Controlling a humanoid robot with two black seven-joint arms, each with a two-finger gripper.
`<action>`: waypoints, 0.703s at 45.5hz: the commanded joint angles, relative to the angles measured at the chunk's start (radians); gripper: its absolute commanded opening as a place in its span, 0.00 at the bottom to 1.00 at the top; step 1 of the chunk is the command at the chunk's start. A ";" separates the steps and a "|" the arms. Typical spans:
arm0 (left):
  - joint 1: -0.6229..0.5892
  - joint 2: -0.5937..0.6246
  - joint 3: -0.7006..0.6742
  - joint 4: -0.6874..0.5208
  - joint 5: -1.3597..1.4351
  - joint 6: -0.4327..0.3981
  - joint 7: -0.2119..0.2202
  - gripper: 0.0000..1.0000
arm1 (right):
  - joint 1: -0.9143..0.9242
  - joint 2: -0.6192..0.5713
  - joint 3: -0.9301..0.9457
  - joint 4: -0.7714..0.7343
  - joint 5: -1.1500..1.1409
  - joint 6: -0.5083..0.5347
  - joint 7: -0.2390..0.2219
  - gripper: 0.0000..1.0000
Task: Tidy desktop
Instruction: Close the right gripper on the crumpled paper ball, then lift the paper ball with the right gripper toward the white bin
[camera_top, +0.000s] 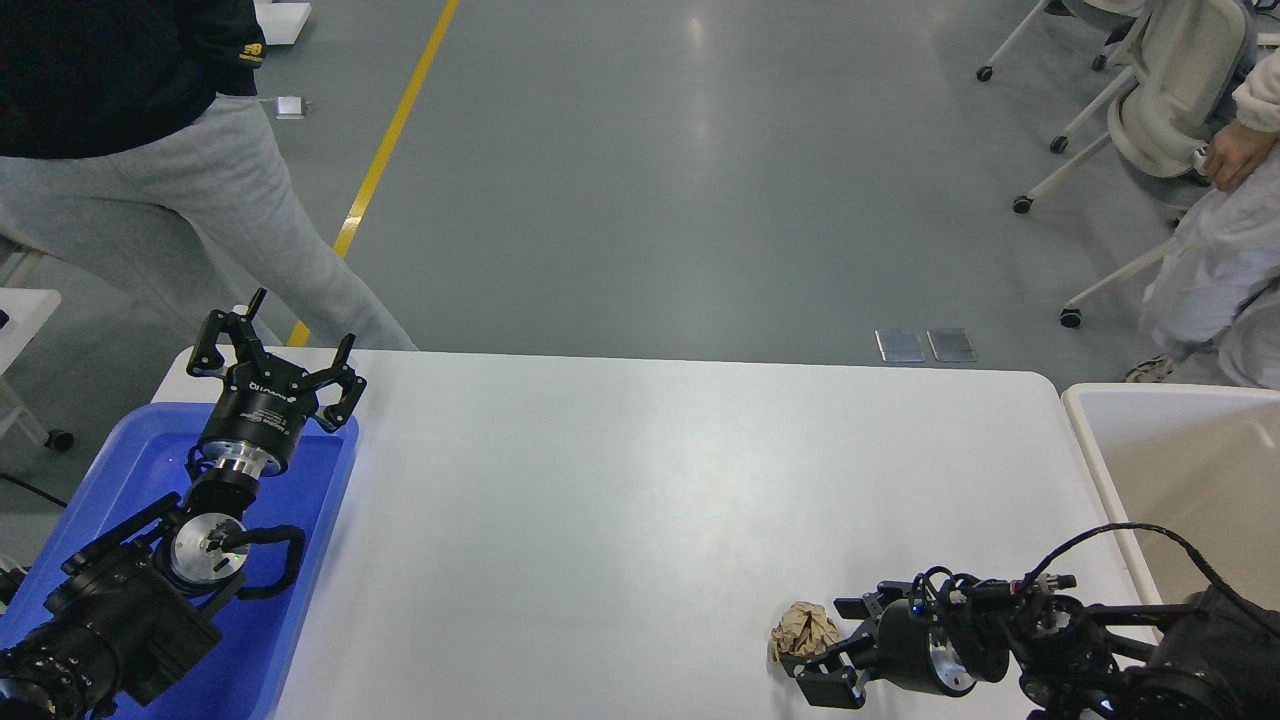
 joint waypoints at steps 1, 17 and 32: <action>0.000 0.000 0.000 0.000 0.001 0.000 0.000 1.00 | -0.019 0.014 0.000 -0.045 -0.002 -0.048 0.004 0.99; 0.000 0.000 0.000 0.000 0.000 0.000 0.000 1.00 | -0.023 0.040 -0.006 -0.072 -0.002 -0.073 0.025 0.89; 0.000 0.000 0.000 0.000 0.000 0.000 0.000 1.00 | -0.031 0.041 -0.008 -0.104 0.000 -0.073 0.060 0.05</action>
